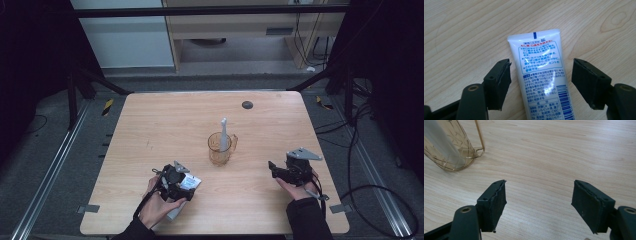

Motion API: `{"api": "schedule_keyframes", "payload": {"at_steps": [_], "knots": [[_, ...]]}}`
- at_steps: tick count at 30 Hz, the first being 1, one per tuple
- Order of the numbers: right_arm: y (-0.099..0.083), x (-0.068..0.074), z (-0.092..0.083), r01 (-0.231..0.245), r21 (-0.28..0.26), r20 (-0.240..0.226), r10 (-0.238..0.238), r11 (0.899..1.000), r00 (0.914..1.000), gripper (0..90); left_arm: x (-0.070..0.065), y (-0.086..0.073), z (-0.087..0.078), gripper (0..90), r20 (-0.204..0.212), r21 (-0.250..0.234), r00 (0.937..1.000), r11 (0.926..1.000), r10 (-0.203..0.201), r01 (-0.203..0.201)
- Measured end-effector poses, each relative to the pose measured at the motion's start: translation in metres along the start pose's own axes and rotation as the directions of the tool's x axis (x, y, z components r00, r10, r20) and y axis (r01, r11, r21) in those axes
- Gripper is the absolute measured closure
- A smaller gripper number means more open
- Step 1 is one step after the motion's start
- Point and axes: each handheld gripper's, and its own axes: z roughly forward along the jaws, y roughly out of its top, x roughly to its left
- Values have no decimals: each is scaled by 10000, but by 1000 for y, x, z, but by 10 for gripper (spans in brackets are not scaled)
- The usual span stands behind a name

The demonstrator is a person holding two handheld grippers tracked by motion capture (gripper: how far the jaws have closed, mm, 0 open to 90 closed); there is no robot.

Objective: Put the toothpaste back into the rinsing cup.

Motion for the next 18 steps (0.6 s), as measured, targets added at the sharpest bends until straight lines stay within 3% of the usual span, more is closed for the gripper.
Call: {"api": "schedule_keyframes", "payload": {"at_steps": [18], "knots": [[0,1,1,29,65,31,-29,10000,10000,275,0,0,10,354,12,451,10000,9990,-55,55]]}}
